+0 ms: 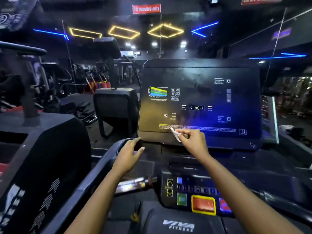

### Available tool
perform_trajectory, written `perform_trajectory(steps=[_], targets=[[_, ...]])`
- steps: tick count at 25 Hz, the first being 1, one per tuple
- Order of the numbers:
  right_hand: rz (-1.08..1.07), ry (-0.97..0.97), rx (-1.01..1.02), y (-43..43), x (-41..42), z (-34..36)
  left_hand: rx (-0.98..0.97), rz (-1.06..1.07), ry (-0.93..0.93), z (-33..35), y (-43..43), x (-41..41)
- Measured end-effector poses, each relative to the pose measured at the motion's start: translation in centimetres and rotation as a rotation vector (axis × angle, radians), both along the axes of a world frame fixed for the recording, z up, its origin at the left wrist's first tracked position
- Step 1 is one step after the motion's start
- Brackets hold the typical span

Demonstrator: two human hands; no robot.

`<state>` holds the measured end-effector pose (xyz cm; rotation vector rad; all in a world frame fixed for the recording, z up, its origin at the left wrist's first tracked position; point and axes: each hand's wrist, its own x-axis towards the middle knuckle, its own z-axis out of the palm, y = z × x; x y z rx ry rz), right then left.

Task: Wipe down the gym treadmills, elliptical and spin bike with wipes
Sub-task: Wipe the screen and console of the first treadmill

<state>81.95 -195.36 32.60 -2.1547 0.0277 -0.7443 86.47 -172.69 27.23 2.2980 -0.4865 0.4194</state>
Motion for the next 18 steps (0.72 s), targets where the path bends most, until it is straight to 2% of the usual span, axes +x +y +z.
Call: perform_trajectory(steps=[5, 9, 15, 18], targets=[[0.0, -0.231, -0.072, 0.2, 8.6, 1.3, -0.299, 0.055, -0.06, 1.1, -2.2, 9.3], [0.098, -0.389, -0.159, 0.3, 13.2, 2.2, -0.518, 0.1, 0.009, 1.7, -4.2, 14.3], [0.124, -0.568, -0.27, -0.2, 18.5, 5.4, -0.508, 0.025, -0.037, 0.7, -5.5, 18.7], [0.082, -0.693, -0.421, 0.3, 20.7, 6.2, -0.57, -0.016, -0.067, 0.3, -5.5, 18.9]])
